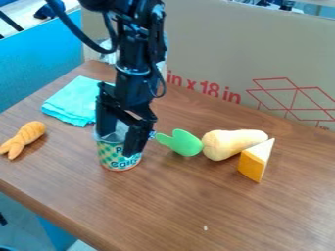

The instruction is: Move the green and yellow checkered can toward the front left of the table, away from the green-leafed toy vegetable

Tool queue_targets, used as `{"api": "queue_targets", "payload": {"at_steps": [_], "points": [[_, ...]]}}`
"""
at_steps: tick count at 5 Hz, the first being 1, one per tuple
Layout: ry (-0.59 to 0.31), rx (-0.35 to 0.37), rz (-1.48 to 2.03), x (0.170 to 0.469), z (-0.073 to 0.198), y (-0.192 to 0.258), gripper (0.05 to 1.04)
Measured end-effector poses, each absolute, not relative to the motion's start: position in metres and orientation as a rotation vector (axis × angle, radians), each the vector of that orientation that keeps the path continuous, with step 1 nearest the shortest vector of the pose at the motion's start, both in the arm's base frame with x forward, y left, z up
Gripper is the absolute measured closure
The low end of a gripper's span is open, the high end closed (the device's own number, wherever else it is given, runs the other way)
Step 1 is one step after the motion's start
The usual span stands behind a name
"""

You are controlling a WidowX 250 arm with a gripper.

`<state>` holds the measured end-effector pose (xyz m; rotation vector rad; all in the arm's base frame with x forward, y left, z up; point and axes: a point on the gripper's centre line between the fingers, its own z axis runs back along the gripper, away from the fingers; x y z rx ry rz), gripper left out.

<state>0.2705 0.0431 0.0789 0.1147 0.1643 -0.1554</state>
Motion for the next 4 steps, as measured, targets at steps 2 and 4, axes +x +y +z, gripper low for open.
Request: {"api": "queue_targets", "payload": {"at_steps": [2,4], "points": [[0.167,0.116,-0.126,0.229,0.112,0.05,0.077],[0.1,0.069,-0.154,0.204,0.129,0.057,0.077]]}}
